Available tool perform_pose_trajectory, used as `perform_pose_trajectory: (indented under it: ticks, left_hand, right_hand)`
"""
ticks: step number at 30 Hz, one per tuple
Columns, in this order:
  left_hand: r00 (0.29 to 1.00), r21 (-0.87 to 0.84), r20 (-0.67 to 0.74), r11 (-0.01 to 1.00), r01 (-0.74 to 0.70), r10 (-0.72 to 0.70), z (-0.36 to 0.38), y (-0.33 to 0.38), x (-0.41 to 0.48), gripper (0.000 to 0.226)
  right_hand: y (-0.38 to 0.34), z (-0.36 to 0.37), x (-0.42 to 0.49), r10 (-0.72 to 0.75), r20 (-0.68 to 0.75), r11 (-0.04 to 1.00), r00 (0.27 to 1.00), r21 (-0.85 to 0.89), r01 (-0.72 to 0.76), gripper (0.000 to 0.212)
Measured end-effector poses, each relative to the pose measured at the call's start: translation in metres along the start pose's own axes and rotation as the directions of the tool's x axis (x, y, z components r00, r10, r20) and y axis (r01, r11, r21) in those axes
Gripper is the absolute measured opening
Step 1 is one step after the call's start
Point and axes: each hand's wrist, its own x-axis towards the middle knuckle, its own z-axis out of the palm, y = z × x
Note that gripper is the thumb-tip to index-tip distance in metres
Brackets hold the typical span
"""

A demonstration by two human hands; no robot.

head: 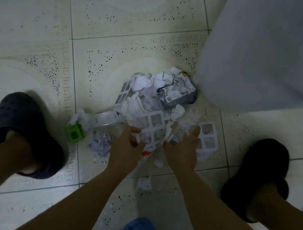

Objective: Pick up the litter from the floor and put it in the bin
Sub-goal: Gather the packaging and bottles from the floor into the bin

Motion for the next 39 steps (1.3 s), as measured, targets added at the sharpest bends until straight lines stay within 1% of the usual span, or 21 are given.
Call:
perform_pose_trajectory:
  ticks: [4,9,11,12,14,17,18,20,21,23,24,25,27,28,30,33,37,39]
  left_hand:
    - [1.0,0.043,-0.003,0.999,-0.029,0.029,-0.001,0.006,0.001,0.023]
    - [0.995,0.139,0.016,0.985,-0.102,0.1,-0.01,0.022,-0.005,0.017]
    - [0.991,0.179,0.009,0.975,-0.133,0.133,-0.016,0.032,-0.01,0.015]
    - [0.99,0.197,0.014,0.97,-0.142,0.142,-0.019,0.038,-0.014,0.014]
    - [0.986,0.23,0.048,0.959,-0.164,0.157,-0.026,0.052,-0.022,0.014]
    - [0.97,0.33,0.113,0.912,-0.242,0.217,-0.047,0.083,-0.034,0.019]
    - [0.962,0.359,0.13,0.892,-0.273,0.242,-0.057,0.096,-0.039,0.02]
    - [0.936,0.392,0.156,0.85,-0.352,0.316,-0.077,0.124,-0.048,0.021]
    - [0.921,0.403,0.162,0.828,-0.389,0.354,-0.087,0.137,-0.053,0.021]
    - [0.901,0.419,0.164,0.799,-0.433,0.402,-0.105,0.163,-0.067,0.019]
    - [0.895,0.42,0.162,0.792,-0.444,0.416,-0.113,0.174,-0.073,0.019]
    - [0.891,0.423,0.159,0.786,-0.451,0.426,-0.12,0.185,-0.08,0.019]
    - [0.89,0.431,0.16,0.781,-0.452,0.428,-0.133,0.203,-0.095,0.021]
    - [0.891,0.424,0.16,0.786,-0.451,0.425,-0.139,0.209,-0.103,0.023]
    - [0.892,0.396,0.138,0.801,-0.448,0.431,-0.148,0.218,-0.117,0.024]
    - [0.889,0.474,0.124,0.76,-0.444,0.442,-0.149,0.219,-0.134,0.023]
    - [0.911,0.494,0.105,0.774,-0.396,0.398,-0.139,0.207,-0.146,0.024]
    - [0.915,0.476,0.055,0.795,-0.376,0.4,-0.139,0.203,-0.149,0.024]
  right_hand:
    - [0.0,-0.004,0.001,-0.019,0.026,0.999,0.999,0.05,0.018,0.117]
    - [-0.006,-0.025,-0.016,-0.009,0.038,0.999,0.999,-0.034,0.011,0.124]
    - [-0.01,-0.039,-0.027,0.023,0.059,0.998,0.998,-0.066,-0.019,0.122]
    - [-0.013,-0.047,-0.033,0.034,0.069,0.998,0.997,-0.055,-0.03,0.119]
    - [-0.019,-0.066,-0.049,0.021,0.075,1.0,0.997,-0.003,-0.021,0.11]
    - [-0.031,-0.099,-0.072,-0.106,0.132,0.993,0.986,0.062,0.099,0.083]
    - [-0.035,-0.111,-0.081,-0.138,0.163,0.99,0.977,0.044,0.133,0.076]
    - [-0.044,-0.136,-0.098,-0.191,0.255,0.979,0.948,-0.023,0.203,0.07]
    - [-0.049,-0.15,-0.106,-0.227,0.297,0.966,0.928,-0.055,0.253,0.061]
    - [-0.062,-0.178,-0.119,-0.314,0.309,0.929,0.898,-0.096,0.357,0.032]
    - [-0.068,-0.192,-0.126,-0.358,0.303,0.912,0.883,-0.09,0.4,0.028]
    - [-0.075,-0.207,-0.132,-0.389,0.301,0.9,0.871,-0.078,0.429,0.038]
    - [-0.088,-0.235,-0.142,-0.406,0.29,0.888,0.867,-0.1,0.449,0.08]
    - [-0.093,-0.249,-0.148,-0.42,0.291,0.874,0.86,-0.124,0.469,0.091]
    - [-0.101,-0.271,-0.158,-0.478,0.271,0.833,0.836,-0.163,0.529,0.095]
    - [-0.107,-0.289,-0.173,-0.558,0.208,0.781,0.803,-0.196,0.594,0.096]
    - [-0.094,-0.28,-0.183,-0.563,0.235,0.786,0.793,-0.144,0.601,0.094]
    - [-0.086,-0.271,-0.183,-0.547,0.248,0.795,0.8,-0.147,0.589,0.091]
